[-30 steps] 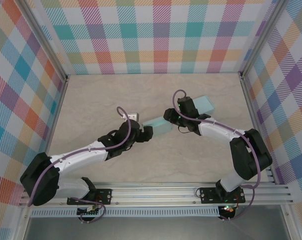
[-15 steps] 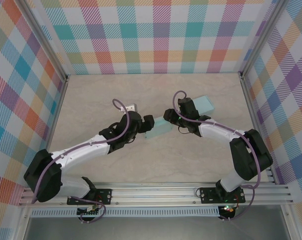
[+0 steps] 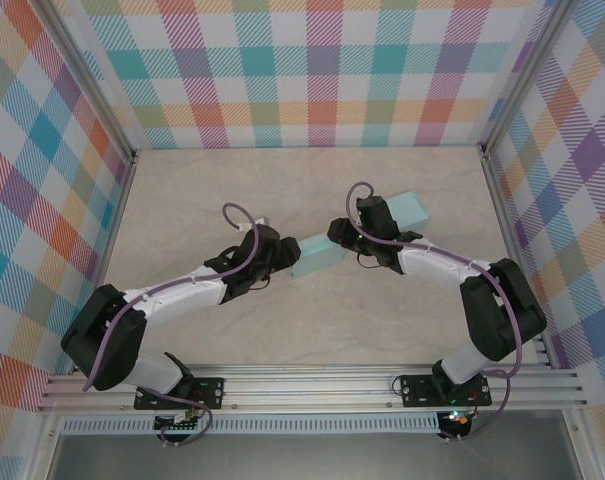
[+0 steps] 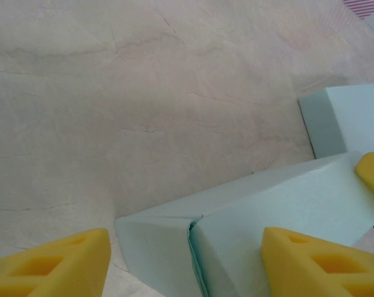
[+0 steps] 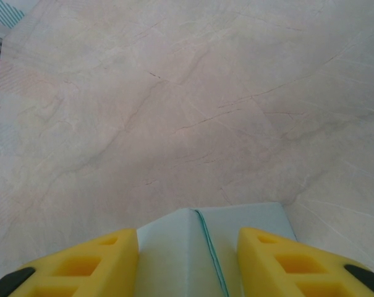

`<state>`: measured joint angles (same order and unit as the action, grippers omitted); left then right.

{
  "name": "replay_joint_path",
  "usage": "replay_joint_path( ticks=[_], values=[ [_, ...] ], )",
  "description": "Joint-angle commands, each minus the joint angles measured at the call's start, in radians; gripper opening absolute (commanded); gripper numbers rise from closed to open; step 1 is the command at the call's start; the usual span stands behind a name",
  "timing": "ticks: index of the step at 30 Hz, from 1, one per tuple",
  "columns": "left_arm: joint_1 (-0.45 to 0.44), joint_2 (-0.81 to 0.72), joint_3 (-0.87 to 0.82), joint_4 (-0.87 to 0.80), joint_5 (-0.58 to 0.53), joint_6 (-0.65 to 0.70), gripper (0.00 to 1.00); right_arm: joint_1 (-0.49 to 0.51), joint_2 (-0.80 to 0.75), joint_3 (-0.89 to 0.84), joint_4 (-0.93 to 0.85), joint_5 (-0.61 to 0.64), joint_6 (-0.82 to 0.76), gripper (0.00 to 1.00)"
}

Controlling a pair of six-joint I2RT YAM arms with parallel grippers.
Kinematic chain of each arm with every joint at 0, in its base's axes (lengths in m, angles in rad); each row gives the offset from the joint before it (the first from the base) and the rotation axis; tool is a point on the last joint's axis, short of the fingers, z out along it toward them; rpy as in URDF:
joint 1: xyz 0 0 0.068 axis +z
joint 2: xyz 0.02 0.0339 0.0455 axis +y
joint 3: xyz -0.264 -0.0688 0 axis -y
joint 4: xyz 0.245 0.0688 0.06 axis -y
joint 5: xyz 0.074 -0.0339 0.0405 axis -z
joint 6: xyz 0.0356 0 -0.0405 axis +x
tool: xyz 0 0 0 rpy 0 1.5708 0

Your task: Fold the paper box

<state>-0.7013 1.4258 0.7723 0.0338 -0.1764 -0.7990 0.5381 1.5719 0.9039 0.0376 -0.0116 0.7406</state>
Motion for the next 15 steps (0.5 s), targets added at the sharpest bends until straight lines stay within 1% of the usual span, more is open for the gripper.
replay_joint_path(
  ticks=[1,6,8,11,12,15],
  values=[
    [0.008,0.031,-0.076,-0.02,0.039,-0.042,0.6,0.005,0.054,-0.053,-0.157,0.023,-0.018,0.46],
    [0.007,0.047,-0.131,0.002,0.037,-0.065,0.48,0.005,0.048,-0.06,-0.161,0.026,-0.015,0.46],
    [0.008,0.053,-0.139,0.001,0.038,-0.064,0.47,0.005,0.046,-0.059,-0.165,0.023,-0.021,0.46],
    [0.007,0.063,-0.149,0.0,0.032,-0.062,0.4,0.005,0.041,-0.052,-0.181,0.014,-0.036,0.5],
    [0.006,0.065,-0.153,-0.001,0.031,-0.063,0.36,0.005,0.039,-0.049,-0.188,0.011,-0.045,0.54],
    [0.005,0.076,-0.162,0.001,0.03,-0.065,0.34,0.005,0.033,-0.027,-0.217,0.004,-0.07,0.6]
  ],
)
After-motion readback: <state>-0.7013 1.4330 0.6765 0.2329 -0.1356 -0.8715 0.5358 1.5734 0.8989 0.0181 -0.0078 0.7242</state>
